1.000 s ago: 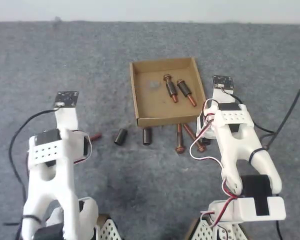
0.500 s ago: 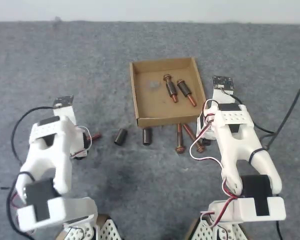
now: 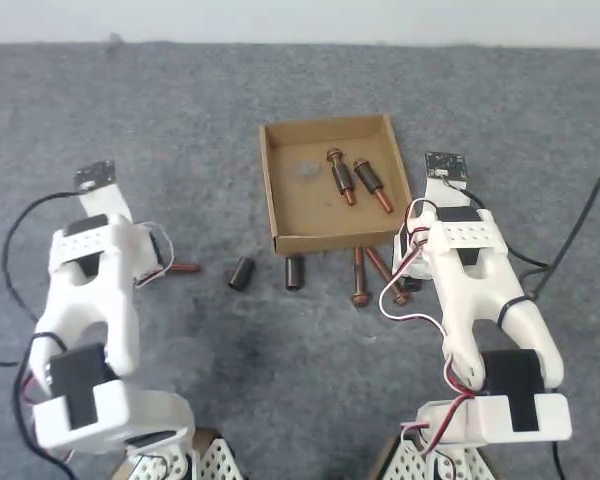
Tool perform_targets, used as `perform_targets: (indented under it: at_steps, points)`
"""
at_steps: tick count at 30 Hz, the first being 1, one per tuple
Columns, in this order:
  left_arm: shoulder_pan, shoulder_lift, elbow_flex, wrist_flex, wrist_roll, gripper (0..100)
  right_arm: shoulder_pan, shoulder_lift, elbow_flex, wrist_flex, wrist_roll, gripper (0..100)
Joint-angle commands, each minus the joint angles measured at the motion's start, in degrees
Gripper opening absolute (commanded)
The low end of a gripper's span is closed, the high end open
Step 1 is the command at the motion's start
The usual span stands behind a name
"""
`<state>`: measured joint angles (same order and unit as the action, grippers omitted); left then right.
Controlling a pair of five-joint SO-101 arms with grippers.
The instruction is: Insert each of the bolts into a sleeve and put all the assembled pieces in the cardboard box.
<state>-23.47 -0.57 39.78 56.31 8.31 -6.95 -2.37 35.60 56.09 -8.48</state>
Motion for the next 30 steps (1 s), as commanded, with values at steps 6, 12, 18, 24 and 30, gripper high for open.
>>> perform_targets:
  at_steps: [6,12,18,24,30]
  points:
    - [2.2,3.52,-6.11,-5.71,8.7,1,0.84,-1.8,-0.26,-0.75,-0.18,0.6]
    - [1.76,9.05,-15.08,2.46,9.76,1,0.84,-1.8,-0.26,-0.75,-0.18,0.6]
    - [-0.53,2.02,-13.85,3.96,13.1,2,0.75,-1.8,-0.35,-0.84,-0.09,0.6]
    - [-2.81,-7.65,-5.49,3.87,23.91,16,0.75,-1.8,-0.35,-0.84,1.41,0.6]
    - [-2.46,-5.36,0.31,-1.67,25.93,20,0.75,-1.8,-0.35,-0.84,1.93,0.6]
